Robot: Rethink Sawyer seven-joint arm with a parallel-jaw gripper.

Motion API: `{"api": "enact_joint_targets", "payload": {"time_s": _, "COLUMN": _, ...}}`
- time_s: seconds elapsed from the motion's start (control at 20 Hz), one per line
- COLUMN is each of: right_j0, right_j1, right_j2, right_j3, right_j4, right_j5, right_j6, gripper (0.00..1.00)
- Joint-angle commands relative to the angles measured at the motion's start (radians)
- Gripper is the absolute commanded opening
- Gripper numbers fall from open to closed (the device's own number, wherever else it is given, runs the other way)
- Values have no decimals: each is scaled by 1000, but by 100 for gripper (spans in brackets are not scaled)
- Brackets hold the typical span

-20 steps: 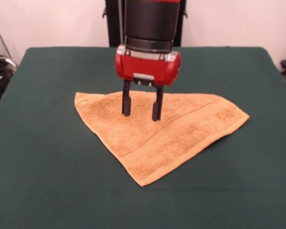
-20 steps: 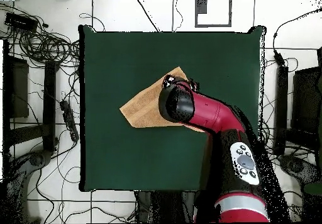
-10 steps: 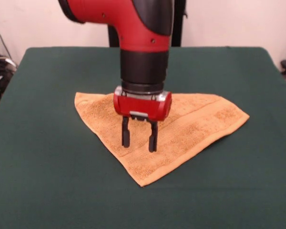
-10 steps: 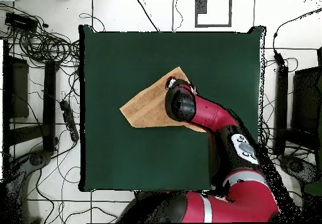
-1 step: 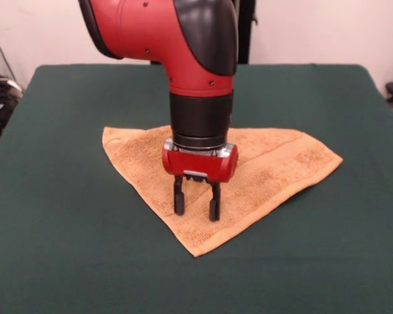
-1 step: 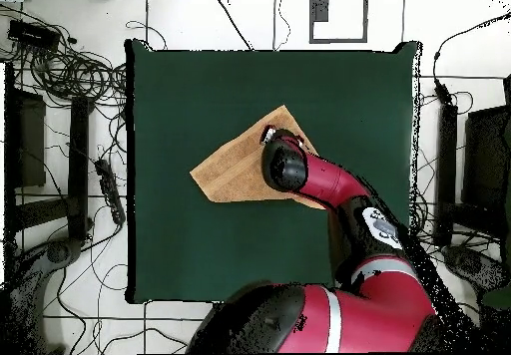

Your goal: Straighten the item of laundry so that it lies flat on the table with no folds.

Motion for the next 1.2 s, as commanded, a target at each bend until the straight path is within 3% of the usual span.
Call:
{"api": "enact_joint_targets", "payload": {"time_s": 0.05, "right_j0": 0, "right_j1": 58, "right_j2": 151, "right_j3": -22, "right_j4": -47, "right_j5": -19, "right_j6": 100, "gripper": 100}}
{"api": "enact_joint_targets", "payload": {"time_s": 0.3, "right_j0": -5, "right_j1": 59, "right_j2": 156, "right_j3": -22, "right_j4": -54, "right_j5": -19, "right_j6": 110, "gripper": 100}}
{"api": "enact_joint_targets", "payload": {"time_s": 0.35, "right_j0": -6, "right_j1": 59, "right_j2": 157, "right_j3": -21, "right_j4": -56, "right_j5": -19, "right_j6": 115, "gripper": 0}}
{"api": "enact_joint_targets", "payload": {"time_s": 1.0, "right_j0": 0, "right_j1": 54, "right_j2": 144, "right_j3": -30, "right_j4": -65, "right_j5": -20, "right_j6": 108, "gripper": 0}}
{"api": "enact_joint_targets", "payload": {"time_s": 1.2, "right_j0": 6, "right_j1": -1, "right_j2": 133, "right_j3": -7, "right_j4": -47, "right_j5": 57, "right_j6": 100, "gripper": 0}}
